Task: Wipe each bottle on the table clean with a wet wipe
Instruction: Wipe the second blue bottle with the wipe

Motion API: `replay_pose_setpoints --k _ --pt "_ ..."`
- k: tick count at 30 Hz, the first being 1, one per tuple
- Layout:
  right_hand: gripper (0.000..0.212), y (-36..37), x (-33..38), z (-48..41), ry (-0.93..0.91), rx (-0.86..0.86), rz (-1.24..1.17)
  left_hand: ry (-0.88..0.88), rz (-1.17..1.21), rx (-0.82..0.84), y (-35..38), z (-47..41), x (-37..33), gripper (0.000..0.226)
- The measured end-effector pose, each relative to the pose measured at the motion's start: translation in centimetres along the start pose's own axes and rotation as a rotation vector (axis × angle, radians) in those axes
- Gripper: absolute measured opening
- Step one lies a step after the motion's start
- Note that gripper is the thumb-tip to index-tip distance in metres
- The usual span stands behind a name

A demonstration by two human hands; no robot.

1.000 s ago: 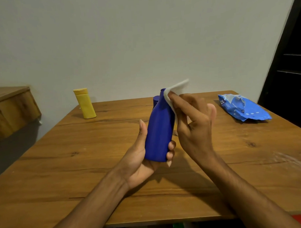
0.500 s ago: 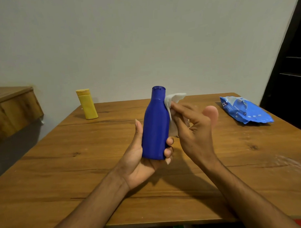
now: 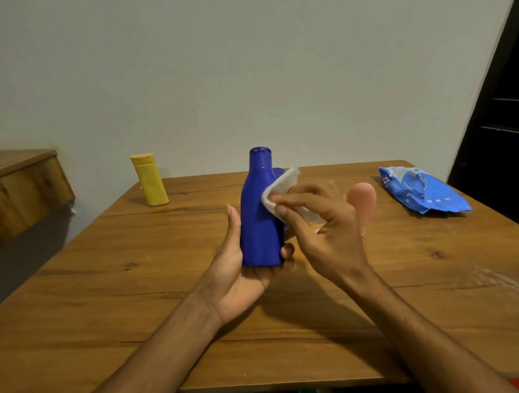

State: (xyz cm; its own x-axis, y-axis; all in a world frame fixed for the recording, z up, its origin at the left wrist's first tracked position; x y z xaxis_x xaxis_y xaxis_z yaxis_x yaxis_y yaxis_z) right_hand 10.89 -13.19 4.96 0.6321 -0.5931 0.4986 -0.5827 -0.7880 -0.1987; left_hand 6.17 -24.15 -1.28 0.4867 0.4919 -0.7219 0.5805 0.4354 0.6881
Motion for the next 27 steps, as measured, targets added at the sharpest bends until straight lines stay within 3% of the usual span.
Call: replay_pose_setpoints --k 7,13,19,27 --pt "0.018 -0.7 -0.5 -0.4 0.081 -0.087 -0.027 -0.007 -0.005 0.042 0.3 0.0 0.2 0.071" --pt "0.013 0.1 -0.8 0.1 0.152 0.039 -0.048 0.043 0.024 0.025 0.3 0.0 -0.7 0.071" --pt "0.016 0.5 -0.9 0.1 0.03 0.138 0.041 0.071 0.01 -0.041 -0.3 -0.2 -1.2 0.072" --pt "0.022 -0.5 -0.9 -0.7 0.104 -0.025 0.038 0.024 -0.018 -0.041 -0.2 -0.2 -0.2 0.07"
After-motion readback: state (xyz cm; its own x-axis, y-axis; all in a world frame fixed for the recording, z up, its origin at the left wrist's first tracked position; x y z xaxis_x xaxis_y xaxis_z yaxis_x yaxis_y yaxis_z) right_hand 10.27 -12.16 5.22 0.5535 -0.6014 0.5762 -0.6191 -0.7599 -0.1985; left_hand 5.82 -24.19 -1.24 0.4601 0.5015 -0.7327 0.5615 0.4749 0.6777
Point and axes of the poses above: each hand's wrist, its own z-axis away from the middle knuckle, its own y-axis out of the palm, x = y × z, the point moved 6 cm from there along -z, towards the middle knuckle, and after that the axes turned 3 degrees about -z, right-handed, at the moved point
